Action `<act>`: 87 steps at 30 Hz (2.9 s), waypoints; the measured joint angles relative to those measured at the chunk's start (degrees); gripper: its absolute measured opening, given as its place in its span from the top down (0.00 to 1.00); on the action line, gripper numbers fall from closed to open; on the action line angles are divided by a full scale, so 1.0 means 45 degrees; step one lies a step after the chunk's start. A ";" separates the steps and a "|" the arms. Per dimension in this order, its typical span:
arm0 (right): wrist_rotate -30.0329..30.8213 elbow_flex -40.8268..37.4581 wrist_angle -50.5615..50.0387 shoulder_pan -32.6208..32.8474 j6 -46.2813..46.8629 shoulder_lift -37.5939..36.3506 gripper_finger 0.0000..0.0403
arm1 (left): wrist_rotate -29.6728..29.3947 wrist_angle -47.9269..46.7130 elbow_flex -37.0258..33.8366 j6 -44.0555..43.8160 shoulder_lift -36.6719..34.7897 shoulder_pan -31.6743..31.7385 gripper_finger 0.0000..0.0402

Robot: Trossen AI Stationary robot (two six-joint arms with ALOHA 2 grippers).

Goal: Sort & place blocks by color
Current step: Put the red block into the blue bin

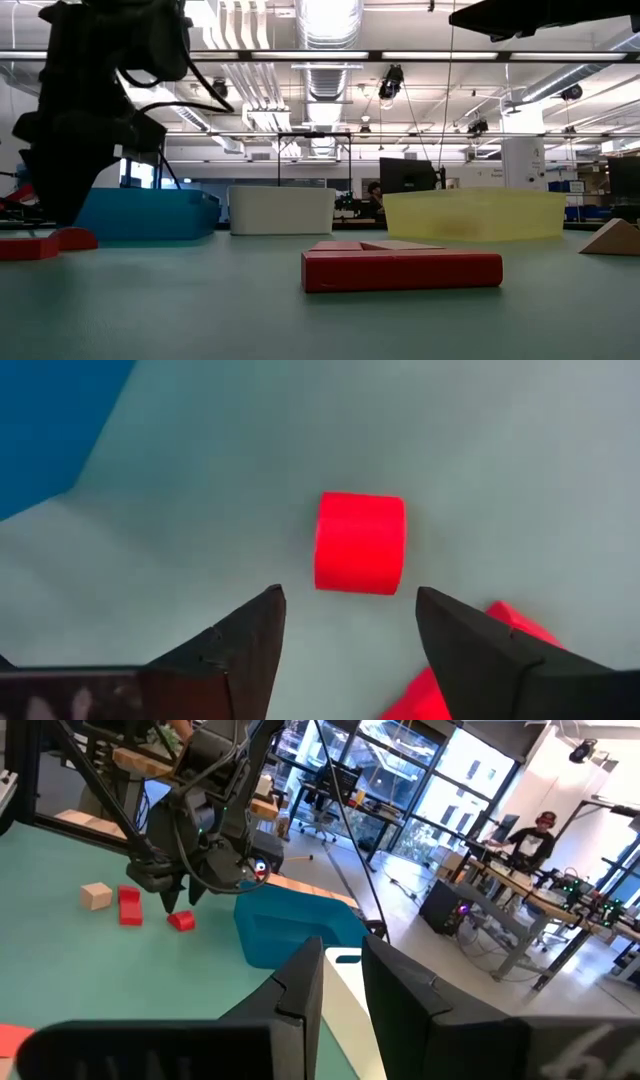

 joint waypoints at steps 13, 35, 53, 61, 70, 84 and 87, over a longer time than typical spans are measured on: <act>0.0005 -0.0002 -0.0009 0.0000 0.0087 0.0005 0.84 | -0.0529 0.0357 -0.0231 0.0343 0.0005 0.0000 0.47; 0.0010 -0.0002 -0.0175 0.0000 0.0358 0.0005 0.84 | -0.0559 0.1794 -0.0976 0.0340 0.0010 0.0000 0.59; -0.0009 -0.0012 -0.0454 0.0000 0.0362 -0.0023 0.84 | 0.2264 0.1685 0.0568 0.2992 -0.0185 -0.0184 0.71; -0.1392 -0.0022 -0.0870 0.0000 -0.0049 -0.0385 0.84 | 0.2305 0.1058 0.3402 0.4683 -0.0194 -0.0049 0.70; -0.1938 -0.0669 -0.0880 0.0000 -0.0098 -0.1624 0.84 | 0.1222 -0.0020 0.6173 0.6045 -0.0196 -0.0014 0.69; -0.1919 -0.1118 -0.0850 0.0002 0.0427 -0.3486 0.84 | -0.1408 -0.2647 0.8177 0.8031 -0.0209 0.2410 0.69; -0.1914 -0.1115 -0.0945 0.0005 0.0418 -0.3460 0.84 | -0.1474 -0.2693 0.8177 0.9192 -0.0204 0.3374 0.69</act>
